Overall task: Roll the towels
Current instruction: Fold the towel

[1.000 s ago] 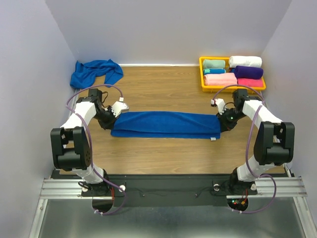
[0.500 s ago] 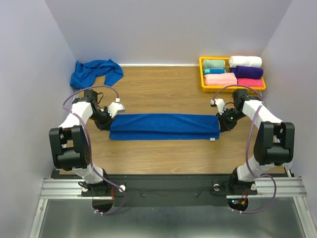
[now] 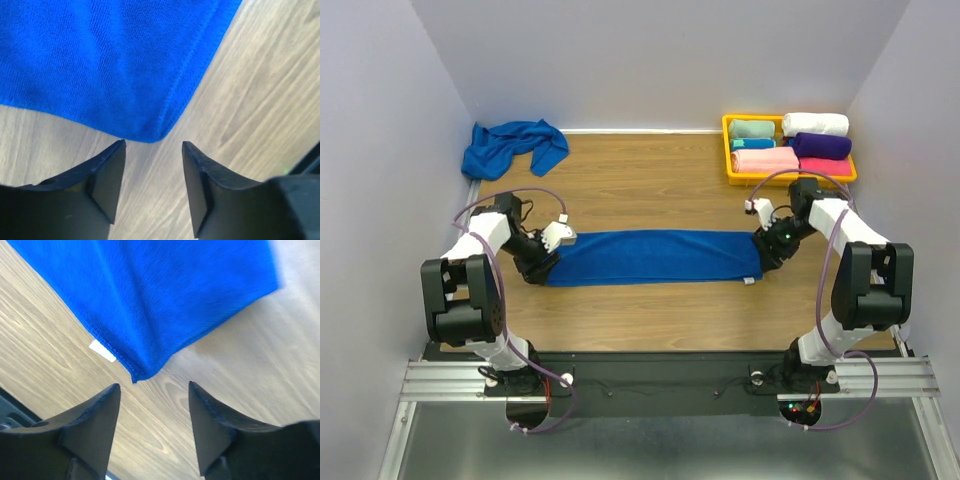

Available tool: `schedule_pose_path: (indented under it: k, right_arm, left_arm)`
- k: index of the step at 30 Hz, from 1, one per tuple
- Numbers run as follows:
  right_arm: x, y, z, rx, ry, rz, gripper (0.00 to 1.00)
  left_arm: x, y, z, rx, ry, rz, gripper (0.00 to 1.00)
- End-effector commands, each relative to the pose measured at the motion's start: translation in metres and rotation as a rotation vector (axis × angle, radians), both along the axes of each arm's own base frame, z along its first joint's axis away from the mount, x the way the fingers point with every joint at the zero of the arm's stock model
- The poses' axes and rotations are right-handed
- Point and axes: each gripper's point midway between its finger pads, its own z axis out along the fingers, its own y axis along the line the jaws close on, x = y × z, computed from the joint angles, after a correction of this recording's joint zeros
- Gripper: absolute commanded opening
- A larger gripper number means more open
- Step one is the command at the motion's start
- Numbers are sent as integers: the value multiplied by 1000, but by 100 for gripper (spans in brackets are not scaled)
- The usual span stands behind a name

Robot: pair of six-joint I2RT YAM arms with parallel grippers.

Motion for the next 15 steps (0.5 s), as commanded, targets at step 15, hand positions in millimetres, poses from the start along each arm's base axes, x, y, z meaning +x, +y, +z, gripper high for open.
schedule_pose_path:
  k: [15]
  right_arm:
    - [127,4,44,104,-87,-554,44]
  left_arm:
    - [138,-6,81,-269,-279,462,56]
